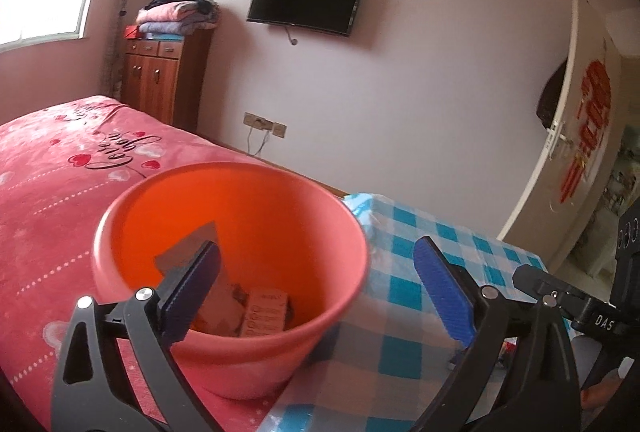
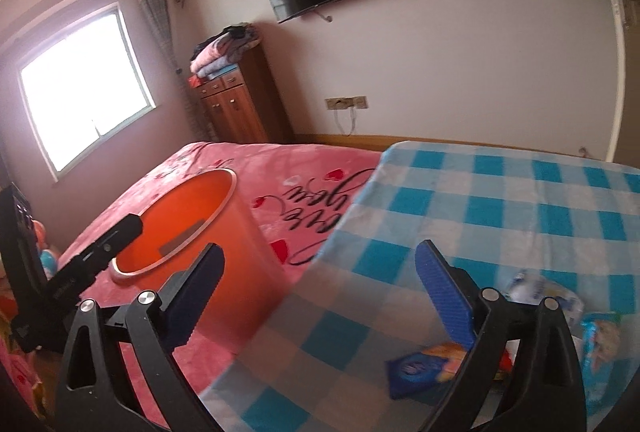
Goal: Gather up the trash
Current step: 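Move both open tools back over the trash on the table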
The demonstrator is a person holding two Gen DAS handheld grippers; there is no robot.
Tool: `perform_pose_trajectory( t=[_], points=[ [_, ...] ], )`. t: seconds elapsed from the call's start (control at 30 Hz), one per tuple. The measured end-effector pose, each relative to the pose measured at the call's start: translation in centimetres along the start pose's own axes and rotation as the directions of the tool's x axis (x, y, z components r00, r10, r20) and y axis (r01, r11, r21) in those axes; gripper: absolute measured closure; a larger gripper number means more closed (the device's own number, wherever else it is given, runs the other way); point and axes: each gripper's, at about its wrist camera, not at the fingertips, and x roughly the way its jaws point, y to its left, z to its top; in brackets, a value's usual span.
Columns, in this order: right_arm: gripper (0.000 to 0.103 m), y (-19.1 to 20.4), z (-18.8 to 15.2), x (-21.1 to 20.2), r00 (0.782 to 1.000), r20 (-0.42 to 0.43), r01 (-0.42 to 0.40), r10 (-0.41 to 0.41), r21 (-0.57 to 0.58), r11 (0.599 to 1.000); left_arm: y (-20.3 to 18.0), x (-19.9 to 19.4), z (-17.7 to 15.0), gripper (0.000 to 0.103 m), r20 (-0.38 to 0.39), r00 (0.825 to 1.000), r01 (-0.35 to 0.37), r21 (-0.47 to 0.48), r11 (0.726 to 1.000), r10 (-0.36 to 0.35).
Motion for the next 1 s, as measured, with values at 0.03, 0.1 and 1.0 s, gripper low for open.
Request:
perform_pose_trajectory(
  t=[0.03,0.1,1.0],
  points=[
    [0.008,-0.3,-0.2,-0.2,1.000,0.002,0.007,-0.007,0.004,1.000,-0.4,0.0,-0.2,0.005,-0.002,1.000,0.004,0.006,1.000,-0.004],
    [0.008,-1.0,-0.7,-0.7,1.000,0.003,0.022,-0.022,0.013,1.000,-1.4,-0.1,-0.5,0.005,-0.005,1.000,0.020,0.025,0.999,-0.020],
    [0.008,-9.5,-4.7,-6.3,0.979,0.078,0.181,-0.189,0.098,0.979,-12.3,1.0,-4.5,0.005,-0.100,0.988,0.138,0.178,0.974,-0.121]
  ],
)
